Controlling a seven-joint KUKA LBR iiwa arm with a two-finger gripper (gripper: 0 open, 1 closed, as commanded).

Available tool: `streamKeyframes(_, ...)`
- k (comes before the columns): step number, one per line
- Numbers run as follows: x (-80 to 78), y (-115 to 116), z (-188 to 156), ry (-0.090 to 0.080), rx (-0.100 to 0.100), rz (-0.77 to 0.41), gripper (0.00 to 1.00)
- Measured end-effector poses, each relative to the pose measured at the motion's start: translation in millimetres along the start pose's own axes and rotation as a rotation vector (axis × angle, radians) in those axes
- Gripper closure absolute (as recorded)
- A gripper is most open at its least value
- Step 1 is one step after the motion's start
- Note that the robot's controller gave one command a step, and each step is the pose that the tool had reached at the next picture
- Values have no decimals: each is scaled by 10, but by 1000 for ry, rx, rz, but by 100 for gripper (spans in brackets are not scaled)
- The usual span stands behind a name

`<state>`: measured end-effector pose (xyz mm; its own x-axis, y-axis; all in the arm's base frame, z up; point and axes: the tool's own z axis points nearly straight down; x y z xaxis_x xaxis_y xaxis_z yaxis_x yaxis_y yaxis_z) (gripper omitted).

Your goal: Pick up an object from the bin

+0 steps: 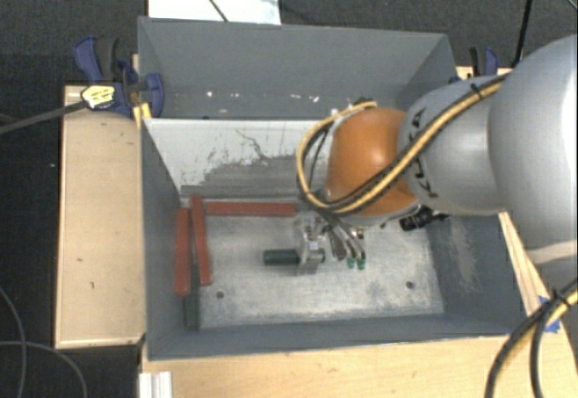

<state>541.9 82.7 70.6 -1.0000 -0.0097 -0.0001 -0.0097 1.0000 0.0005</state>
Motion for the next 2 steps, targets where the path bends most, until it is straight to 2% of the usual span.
streamKeyframes(1,0,0,0,0,0,2,100)
streamKeyframes(2,-56,-220,-1781,-11,0,29,100)
